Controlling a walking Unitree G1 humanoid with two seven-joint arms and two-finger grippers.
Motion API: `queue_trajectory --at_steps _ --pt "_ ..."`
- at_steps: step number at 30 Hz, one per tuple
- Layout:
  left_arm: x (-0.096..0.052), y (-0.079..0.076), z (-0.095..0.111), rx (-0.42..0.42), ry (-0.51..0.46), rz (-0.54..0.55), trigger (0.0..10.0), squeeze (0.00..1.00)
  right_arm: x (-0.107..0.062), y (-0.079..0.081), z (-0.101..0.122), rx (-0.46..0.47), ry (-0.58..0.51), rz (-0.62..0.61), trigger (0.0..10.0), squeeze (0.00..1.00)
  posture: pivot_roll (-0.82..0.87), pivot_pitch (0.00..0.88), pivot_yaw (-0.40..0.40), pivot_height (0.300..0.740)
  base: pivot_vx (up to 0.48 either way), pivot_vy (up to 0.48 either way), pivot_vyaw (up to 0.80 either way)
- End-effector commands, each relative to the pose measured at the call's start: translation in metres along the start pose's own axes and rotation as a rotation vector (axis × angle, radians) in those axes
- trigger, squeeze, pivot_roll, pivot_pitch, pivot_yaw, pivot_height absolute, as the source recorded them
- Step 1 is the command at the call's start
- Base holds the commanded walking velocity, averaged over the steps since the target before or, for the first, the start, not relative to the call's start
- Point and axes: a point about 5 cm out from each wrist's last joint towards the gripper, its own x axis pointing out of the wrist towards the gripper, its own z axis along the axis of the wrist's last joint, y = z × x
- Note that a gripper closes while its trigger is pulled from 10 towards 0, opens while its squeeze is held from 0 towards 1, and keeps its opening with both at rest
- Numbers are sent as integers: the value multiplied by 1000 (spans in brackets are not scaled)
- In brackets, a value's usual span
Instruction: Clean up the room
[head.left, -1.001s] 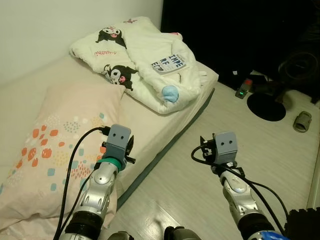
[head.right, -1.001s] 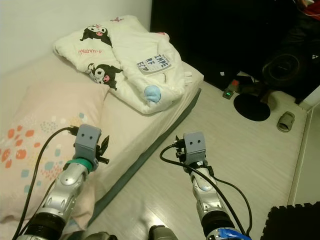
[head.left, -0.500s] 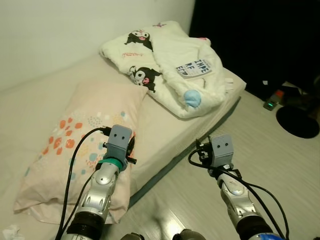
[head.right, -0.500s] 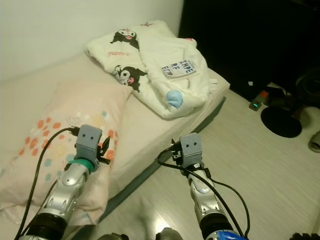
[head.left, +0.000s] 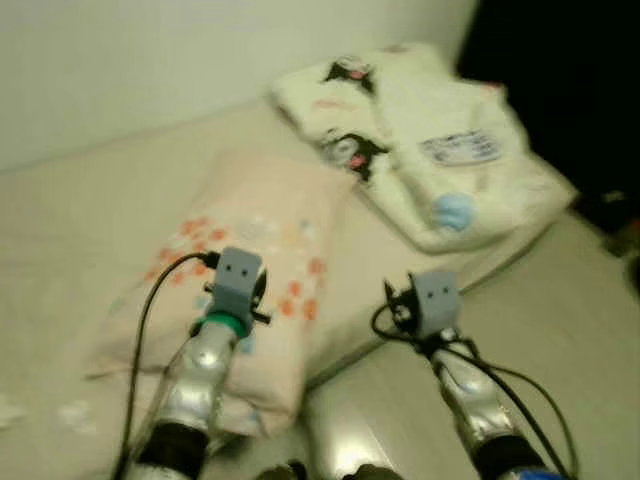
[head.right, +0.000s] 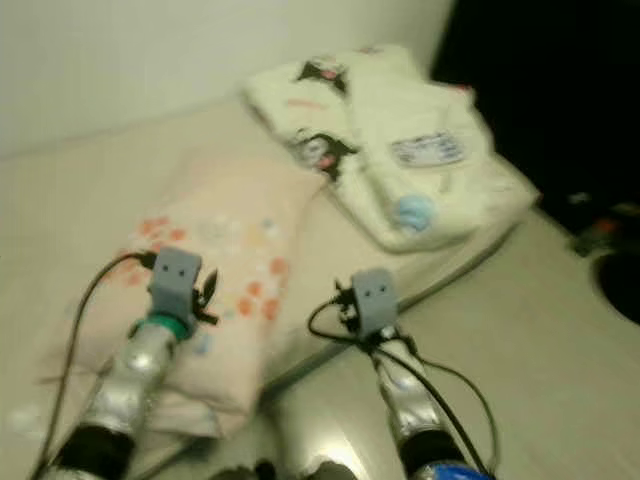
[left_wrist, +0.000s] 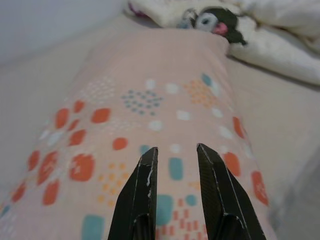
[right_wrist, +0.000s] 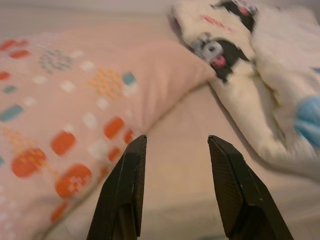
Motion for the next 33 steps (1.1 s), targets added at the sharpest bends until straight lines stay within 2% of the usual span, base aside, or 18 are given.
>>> queue_trajectory --at_steps 1,30,33 --pt "-2 -2 -7 1 31 -6 10000 0 -3 2 -3 -5 11 9 10000 0 -24 19 -2 740 0 0 763" --pt "-2 -3 -6 19 31 -11 10000 0 -4 1 -3 21 11 -5 10000 0 -24 21 0 740 0 0 761" --pt "-2 -4 -5 24 29 -14 10000 0 -4 0 -4 31 14 -16 10000 0 -24 21 0 740 0 0 0"
